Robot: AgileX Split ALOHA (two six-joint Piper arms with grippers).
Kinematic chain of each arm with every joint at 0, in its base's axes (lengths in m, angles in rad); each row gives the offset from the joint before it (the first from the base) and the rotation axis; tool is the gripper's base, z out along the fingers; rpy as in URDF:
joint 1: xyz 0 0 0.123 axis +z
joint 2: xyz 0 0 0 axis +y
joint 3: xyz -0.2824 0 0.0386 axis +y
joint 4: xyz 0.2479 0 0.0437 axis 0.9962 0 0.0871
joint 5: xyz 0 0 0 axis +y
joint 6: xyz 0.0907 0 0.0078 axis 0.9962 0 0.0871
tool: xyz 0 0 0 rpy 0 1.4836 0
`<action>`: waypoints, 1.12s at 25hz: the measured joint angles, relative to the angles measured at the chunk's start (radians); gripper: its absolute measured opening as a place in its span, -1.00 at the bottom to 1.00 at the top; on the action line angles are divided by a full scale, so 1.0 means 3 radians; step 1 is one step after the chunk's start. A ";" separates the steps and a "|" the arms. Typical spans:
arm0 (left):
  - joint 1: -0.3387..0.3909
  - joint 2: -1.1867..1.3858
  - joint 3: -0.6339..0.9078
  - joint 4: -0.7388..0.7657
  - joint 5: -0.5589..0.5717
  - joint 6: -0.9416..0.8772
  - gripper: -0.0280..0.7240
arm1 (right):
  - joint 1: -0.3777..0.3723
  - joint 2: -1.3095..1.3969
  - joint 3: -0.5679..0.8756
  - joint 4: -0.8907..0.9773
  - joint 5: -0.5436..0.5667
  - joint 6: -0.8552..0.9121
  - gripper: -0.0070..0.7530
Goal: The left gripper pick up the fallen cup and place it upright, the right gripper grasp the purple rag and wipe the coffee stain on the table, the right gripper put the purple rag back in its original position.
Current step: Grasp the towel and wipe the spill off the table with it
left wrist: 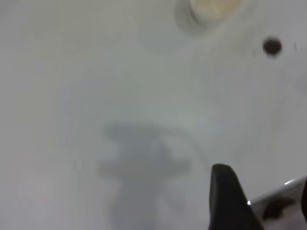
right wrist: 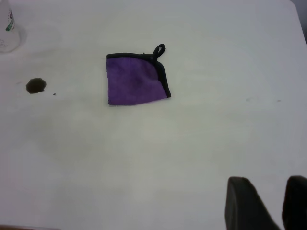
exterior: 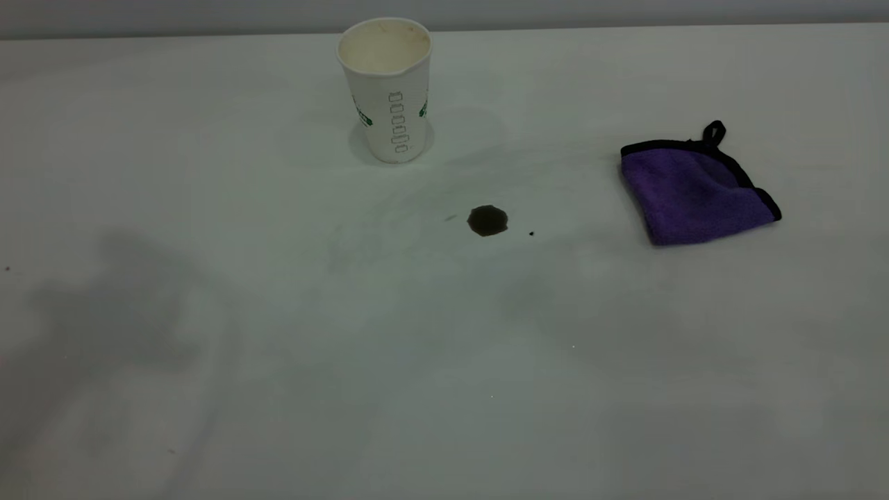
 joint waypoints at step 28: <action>0.0911 -0.3591 0.3019 0.0284 -0.0271 -0.0687 0.19 | 0.0000 0.0000 0.0000 0.0000 0.0000 0.0000 -0.36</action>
